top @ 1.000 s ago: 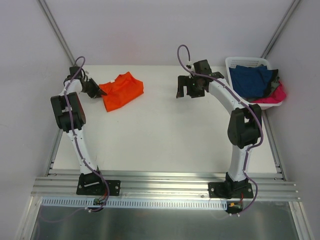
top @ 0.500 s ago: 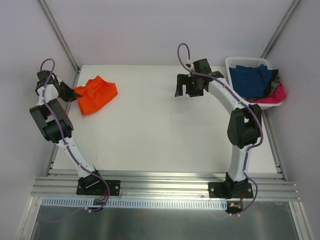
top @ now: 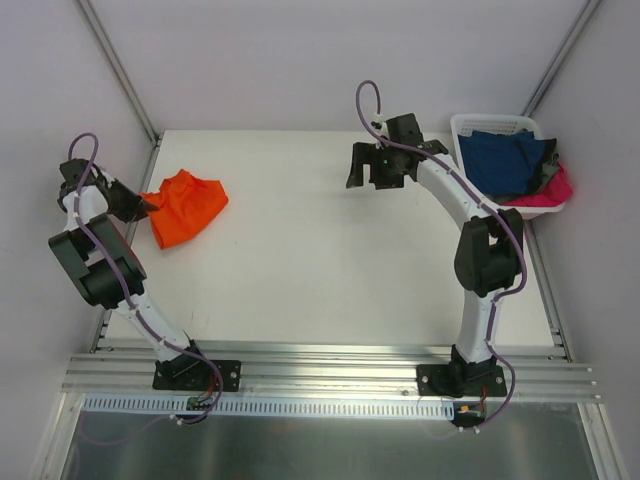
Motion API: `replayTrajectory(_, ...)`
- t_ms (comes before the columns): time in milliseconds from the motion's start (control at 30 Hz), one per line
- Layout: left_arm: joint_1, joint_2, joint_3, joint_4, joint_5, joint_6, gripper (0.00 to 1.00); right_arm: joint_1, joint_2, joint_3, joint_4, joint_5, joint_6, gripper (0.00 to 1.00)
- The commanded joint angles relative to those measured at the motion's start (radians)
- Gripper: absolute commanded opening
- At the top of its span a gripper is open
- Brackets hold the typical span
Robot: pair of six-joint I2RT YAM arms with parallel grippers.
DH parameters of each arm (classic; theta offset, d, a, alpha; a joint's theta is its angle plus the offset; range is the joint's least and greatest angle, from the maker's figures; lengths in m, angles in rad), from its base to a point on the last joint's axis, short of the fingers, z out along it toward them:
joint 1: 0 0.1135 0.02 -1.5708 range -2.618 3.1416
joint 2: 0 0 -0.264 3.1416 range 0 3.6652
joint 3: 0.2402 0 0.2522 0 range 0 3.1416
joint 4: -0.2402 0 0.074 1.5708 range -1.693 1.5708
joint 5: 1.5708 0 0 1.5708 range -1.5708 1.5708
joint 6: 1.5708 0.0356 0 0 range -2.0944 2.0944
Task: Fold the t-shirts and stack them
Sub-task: Put the neatly folded tshirt into the corner of the board with the left arm
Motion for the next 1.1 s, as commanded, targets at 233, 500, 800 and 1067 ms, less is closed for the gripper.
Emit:
replayTrajectory(233, 0.026, -0.282, -0.245, -0.021, 0.091, 0.063, 0.95, -0.035, -0.008, 0.047, 0.042, -0.088, 0.069, 0.97)
replayTrajectory(500, -0.025, -0.351, -0.166, -0.114, -0.027, 0.245, 0.99, -0.069, -0.016, 0.024, 0.064, -0.123, 0.103, 0.97)
replayTrajectory(800, -0.344, -0.016, 0.33, -0.424, -0.262, 0.578, 0.93, -0.092, -0.035, 0.002, 0.07, -0.137, 0.127, 0.97)
replayTrajectory(1067, -0.384, 0.072, 0.405, -0.426, -0.433, 0.627, 0.77, -0.101, -0.071, -0.041, 0.085, -0.136, 0.126, 0.97)
